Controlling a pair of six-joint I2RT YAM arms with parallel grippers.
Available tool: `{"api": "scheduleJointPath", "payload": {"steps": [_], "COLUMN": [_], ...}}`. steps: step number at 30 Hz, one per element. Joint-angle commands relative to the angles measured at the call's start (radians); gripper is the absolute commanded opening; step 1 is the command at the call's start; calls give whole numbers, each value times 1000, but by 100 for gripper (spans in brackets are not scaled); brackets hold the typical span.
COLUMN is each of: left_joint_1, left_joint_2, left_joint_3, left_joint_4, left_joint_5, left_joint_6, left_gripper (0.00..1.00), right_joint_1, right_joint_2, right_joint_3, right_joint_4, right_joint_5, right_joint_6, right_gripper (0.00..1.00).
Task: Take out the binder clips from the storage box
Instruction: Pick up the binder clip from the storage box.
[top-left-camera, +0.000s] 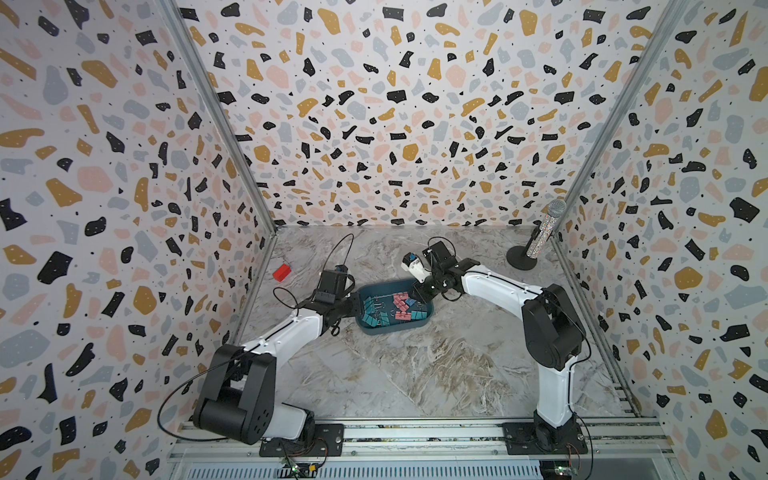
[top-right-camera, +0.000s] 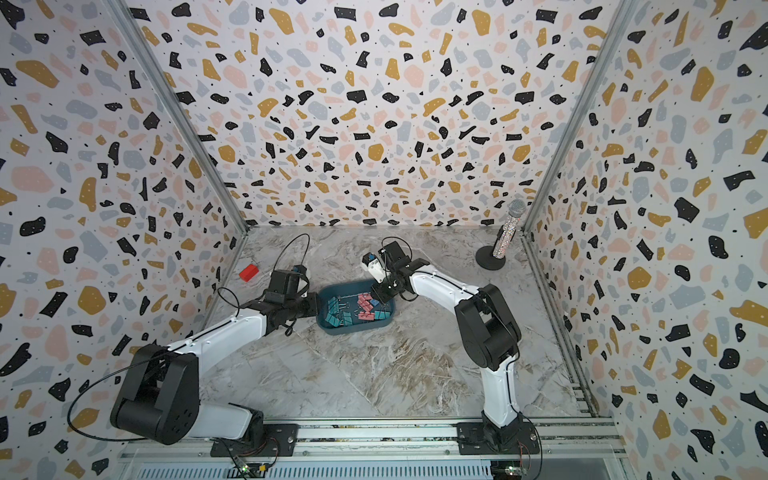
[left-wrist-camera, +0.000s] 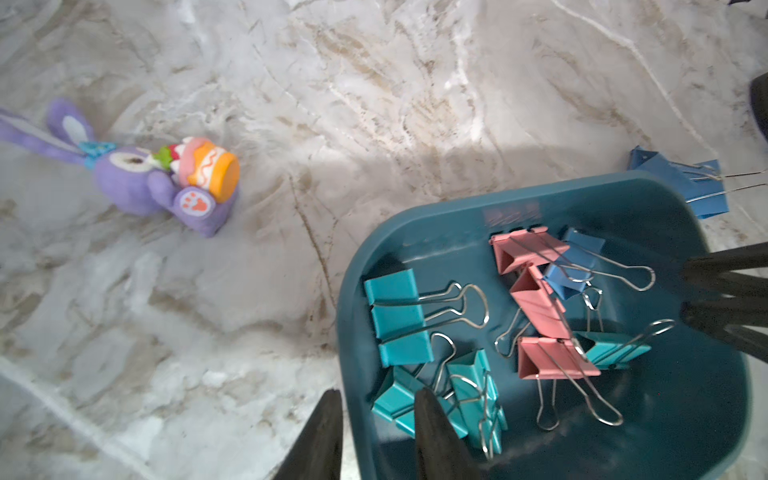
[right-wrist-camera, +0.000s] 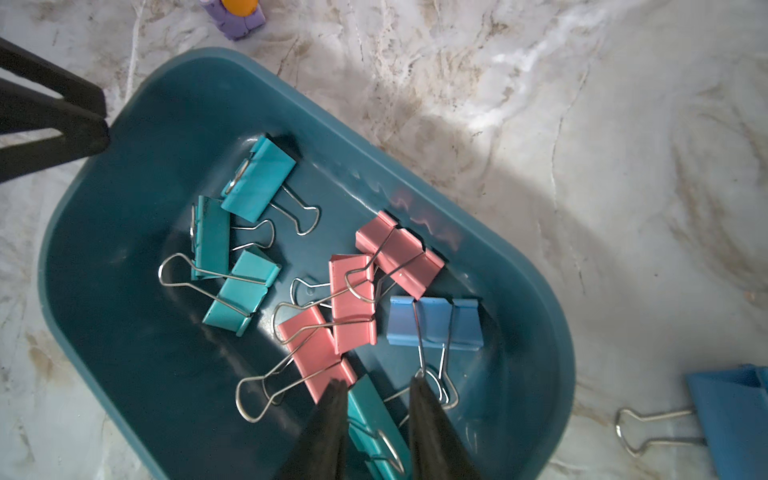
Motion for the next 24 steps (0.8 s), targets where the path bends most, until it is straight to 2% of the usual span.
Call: {"api": "scheduleJointPath", "payload": {"steps": [1,8,24], "left_joint_1": [1,3,5], "left_joint_2": [-15,23,46], "left_joint_3": [-18,-13,-20], "left_joint_4": [-17,-11,35], "left_joint_5": [-49,-28,29], "left_joint_6": [-6,-11,-16], "left_gripper": [34,34,32], "right_joint_1": [17,43,112], "right_joint_2": [8,41,58], "right_joint_3": [44,82,91], "right_joint_4": [-22,-39,-63], "right_joint_5": [22,45,56], "right_joint_6": [-65,-123,-146], "right_gripper": [32,33,33]}}
